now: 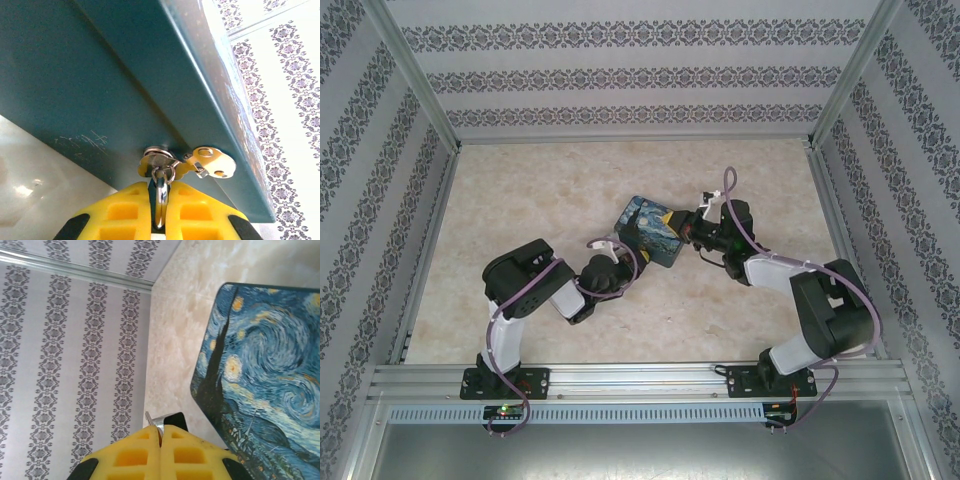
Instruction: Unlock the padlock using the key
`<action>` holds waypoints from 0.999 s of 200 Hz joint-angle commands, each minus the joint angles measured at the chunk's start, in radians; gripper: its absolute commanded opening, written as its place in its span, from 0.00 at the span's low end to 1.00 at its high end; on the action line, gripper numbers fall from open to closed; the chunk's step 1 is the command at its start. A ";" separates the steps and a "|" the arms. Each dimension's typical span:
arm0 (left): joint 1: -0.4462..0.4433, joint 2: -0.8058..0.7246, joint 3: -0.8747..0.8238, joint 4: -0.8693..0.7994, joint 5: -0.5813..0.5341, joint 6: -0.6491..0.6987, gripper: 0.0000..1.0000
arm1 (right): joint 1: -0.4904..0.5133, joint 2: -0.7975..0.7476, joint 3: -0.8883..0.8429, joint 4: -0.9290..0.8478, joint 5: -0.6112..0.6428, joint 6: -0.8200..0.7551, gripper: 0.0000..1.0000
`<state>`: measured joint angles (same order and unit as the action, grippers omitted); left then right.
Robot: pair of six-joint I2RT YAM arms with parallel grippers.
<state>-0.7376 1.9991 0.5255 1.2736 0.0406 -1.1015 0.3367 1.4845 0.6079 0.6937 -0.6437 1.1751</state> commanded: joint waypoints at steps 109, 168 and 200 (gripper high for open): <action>0.046 -0.264 -0.111 -0.244 0.049 0.031 0.00 | 0.217 -0.268 -0.258 -0.048 0.149 -0.031 0.00; 0.046 -0.362 -0.054 -0.360 0.201 0.039 0.00 | 0.228 -0.351 -0.417 -0.038 0.174 -0.021 0.00; 0.046 -0.392 -0.045 -0.378 0.243 0.013 0.00 | 0.229 -0.389 -0.470 -0.041 0.190 -0.013 0.00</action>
<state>-0.6983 1.6478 0.4545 0.9150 0.2195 -1.0859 0.5529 1.1233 0.1738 0.6315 -0.4854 1.1687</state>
